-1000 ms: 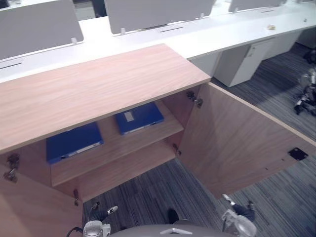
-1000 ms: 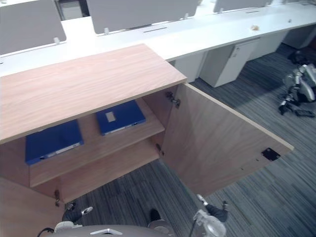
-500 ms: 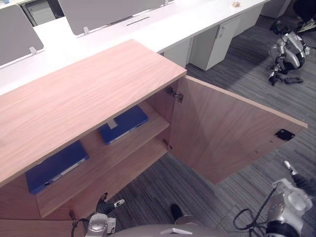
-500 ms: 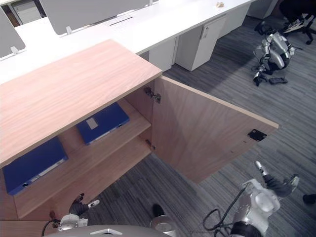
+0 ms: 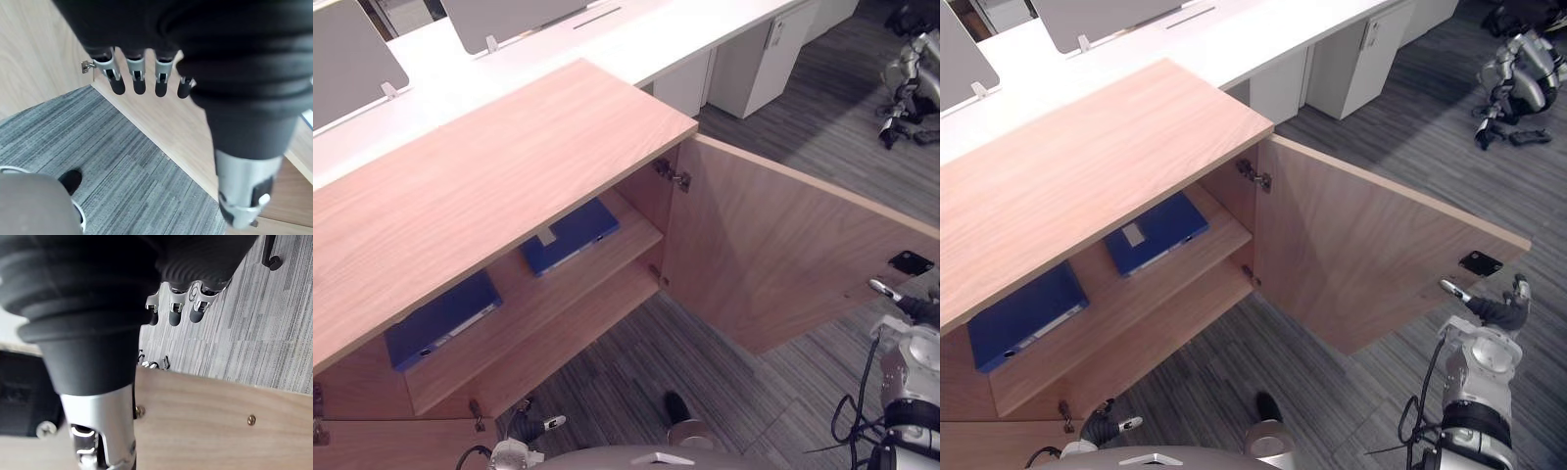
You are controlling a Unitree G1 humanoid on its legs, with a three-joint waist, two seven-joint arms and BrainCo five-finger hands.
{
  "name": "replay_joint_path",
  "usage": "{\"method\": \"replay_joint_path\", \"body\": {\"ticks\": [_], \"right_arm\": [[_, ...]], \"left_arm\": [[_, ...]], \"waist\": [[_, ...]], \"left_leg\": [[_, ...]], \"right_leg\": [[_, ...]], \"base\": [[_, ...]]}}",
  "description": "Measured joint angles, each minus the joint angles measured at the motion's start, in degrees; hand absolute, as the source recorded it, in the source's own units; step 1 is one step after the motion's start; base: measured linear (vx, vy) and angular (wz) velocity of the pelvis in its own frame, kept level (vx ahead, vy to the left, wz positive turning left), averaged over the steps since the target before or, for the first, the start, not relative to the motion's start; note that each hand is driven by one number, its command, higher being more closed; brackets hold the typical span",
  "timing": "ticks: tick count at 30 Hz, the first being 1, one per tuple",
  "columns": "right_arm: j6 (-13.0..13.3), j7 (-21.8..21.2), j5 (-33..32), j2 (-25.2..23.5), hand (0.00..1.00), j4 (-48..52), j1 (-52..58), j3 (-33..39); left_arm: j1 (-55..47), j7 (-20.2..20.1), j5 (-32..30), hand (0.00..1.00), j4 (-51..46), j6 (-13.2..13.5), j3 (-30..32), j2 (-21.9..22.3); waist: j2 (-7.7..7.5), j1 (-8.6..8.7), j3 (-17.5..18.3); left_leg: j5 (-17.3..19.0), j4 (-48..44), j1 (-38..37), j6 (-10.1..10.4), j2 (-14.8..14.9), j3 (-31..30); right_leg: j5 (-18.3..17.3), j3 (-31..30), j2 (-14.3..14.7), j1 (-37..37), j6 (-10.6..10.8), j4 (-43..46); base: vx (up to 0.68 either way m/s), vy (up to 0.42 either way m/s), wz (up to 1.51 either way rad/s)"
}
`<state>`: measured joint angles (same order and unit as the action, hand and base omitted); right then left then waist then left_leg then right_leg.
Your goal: Walk over to the cabinet, pick up the folder, carry it to the office cabinet, place the folder inside the office cabinet, then close the office cabinet door
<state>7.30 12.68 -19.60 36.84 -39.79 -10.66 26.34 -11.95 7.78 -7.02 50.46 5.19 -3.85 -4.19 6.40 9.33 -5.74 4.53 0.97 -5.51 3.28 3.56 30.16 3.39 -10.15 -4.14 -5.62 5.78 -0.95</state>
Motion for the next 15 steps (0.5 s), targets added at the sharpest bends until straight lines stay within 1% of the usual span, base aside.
{"method": "replay_joint_path", "body": {"ticks": [1, 4, 8, 13, 15], "right_arm": [[-0.01, -0.02, 1.70, 0.29, 0.00, -0.08, -0.91, -1.60], [-0.05, 0.18, 2.74, 0.64, 0.00, -0.96, -1.84, -3.30], [-0.21, 0.18, 4.24, 2.16, 0.00, -1.80, -1.78, -5.50], [-0.21, 0.55, 4.19, 1.87, 0.00, -0.51, -1.05, -5.17], [-0.18, 0.75, 4.17, 0.05, 0.00, 4.65, 1.15, -3.63]], "left_arm": [[0.01, 0.00, -0.01, 0.00, -0.04, 0.04, -0.63, -0.33], [0.04, 0.00, -0.01, 0.00, -0.15, 0.24, -0.85, -0.43], [0.03, 0.00, -0.05, 0.00, -0.34, 0.43, -0.88, -0.40], [0.10, 0.07, -0.33, 0.00, -0.41, 0.46, -0.85, -0.34], [0.08, 0.13, -1.14, 0.00, -0.42, 0.38, -0.73, -0.36]], "waist": [[0.35, 0.11, -0.21], [0.63, 0.18, -0.58], [0.60, 0.37, -0.68], [0.57, 0.90, -0.70], [0.34, 1.16, -0.85]], "left_leg": [[-0.08, -0.02, 0.42, -0.12, -0.15, -0.46], [-0.10, -0.22, 0.62, -0.16, -0.22, -1.11], [-0.09, -0.47, 0.72, -0.30, -0.29, -1.96], [-0.50, -0.28, 1.20, -0.89, -0.57, -3.18], [-0.65, -0.18, 1.40, -1.07, -0.60, -3.36]], "right_leg": [[0.14, 0.39, -0.25, -0.09, 0.21, -0.20], [0.24, 1.37, -0.52, 0.23, 0.35, -0.37], [0.27, 1.98, -0.77, 0.58, 0.39, -0.65], [0.79, 3.29, -1.26, 1.05, 0.52, -1.97], [1.40, 3.46, -1.32, 1.25, 0.55, -2.79]], "base": [[-0.04, -0.014, 0.12], [-0.04, -0.025, 0.12], [-0.06, -0.040, 0.08], [-0.07, -0.047, 0.10], [-0.05, -0.043, 0.04]]}}
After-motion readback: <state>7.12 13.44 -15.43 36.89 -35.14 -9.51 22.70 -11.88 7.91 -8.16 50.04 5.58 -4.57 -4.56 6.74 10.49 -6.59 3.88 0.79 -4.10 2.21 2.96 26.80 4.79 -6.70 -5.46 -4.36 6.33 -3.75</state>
